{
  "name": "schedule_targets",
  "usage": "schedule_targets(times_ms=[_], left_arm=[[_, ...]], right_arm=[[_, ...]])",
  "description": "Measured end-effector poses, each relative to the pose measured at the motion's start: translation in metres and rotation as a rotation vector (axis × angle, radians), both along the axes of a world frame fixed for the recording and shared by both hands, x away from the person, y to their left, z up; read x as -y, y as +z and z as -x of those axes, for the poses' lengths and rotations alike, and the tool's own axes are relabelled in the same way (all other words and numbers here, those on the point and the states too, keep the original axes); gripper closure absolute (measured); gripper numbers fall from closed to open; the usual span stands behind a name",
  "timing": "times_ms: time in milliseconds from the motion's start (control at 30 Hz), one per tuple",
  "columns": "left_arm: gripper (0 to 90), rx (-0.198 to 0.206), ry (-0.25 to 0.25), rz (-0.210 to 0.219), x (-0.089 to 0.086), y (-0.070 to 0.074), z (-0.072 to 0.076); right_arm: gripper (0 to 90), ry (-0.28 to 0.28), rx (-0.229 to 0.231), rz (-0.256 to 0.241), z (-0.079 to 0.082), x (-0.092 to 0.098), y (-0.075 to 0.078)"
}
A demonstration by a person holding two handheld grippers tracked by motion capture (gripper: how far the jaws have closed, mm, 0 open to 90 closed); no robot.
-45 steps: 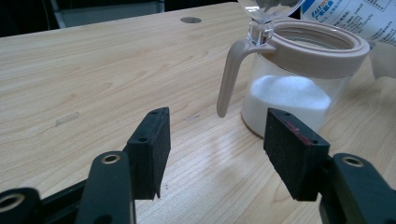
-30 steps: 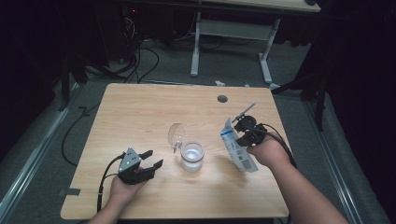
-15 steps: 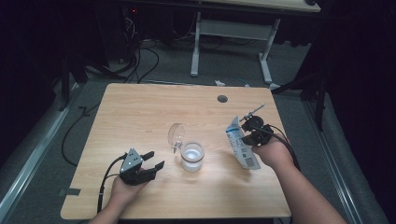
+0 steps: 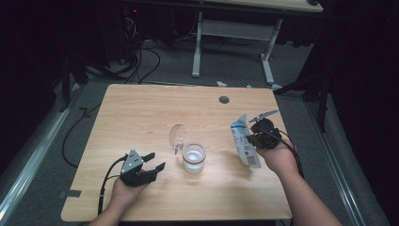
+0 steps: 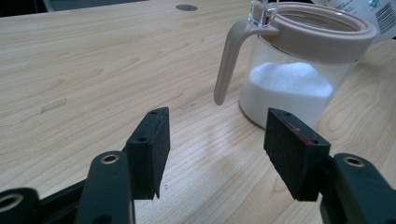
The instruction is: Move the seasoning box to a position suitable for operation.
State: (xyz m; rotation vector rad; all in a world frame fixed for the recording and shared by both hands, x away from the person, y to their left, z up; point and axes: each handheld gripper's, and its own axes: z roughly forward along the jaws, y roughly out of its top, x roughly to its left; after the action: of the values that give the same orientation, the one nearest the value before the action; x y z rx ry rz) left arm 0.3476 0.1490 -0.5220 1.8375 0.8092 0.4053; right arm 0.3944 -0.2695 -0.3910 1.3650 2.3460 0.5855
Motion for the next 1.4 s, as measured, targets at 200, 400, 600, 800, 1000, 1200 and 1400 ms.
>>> schedule_targets(times_ms=[200, 400, 600, 800, 1000, 1200, 1400], left_arm=[[41.2, 0.003, 0.006, -0.007, -0.001, 0.000, -0.001], [40.8, 0.006, 0.011, -0.013, -0.001, -0.001, -0.001], [40.8, 0.003, 0.010, -0.018, -0.001, -0.002, -0.001], [40.8, 0.005, 0.012, -0.020, -0.001, -0.004, -0.001], [40.8, 0.005, 0.022, -0.009, -0.002, -0.003, -0.001], [40.7, 0.029, 0.017, -0.018, -0.002, 0.002, 0.002], [40.5, 0.034, 0.009, -0.032, 0.001, 0.002, 0.004]], right_arm=[[89.9, -0.013, 0.059, -0.044, 0.009, 0.010, 0.000], [90.0, -0.010, 0.122, -0.071, 0.019, 0.017, 0.000], [89.9, -0.015, 0.174, -0.103, 0.029, 0.021, -0.006], [89.9, -0.038, 0.236, -0.166, 0.041, 0.025, -0.016], [89.9, -0.046, 0.297, -0.234, 0.052, 0.028, -0.022], [89.9, -0.042, 0.349, -0.277, 0.060, 0.030, -0.035], [90.0, -0.034, 0.405, -0.330, 0.066, 0.033, -0.045]])
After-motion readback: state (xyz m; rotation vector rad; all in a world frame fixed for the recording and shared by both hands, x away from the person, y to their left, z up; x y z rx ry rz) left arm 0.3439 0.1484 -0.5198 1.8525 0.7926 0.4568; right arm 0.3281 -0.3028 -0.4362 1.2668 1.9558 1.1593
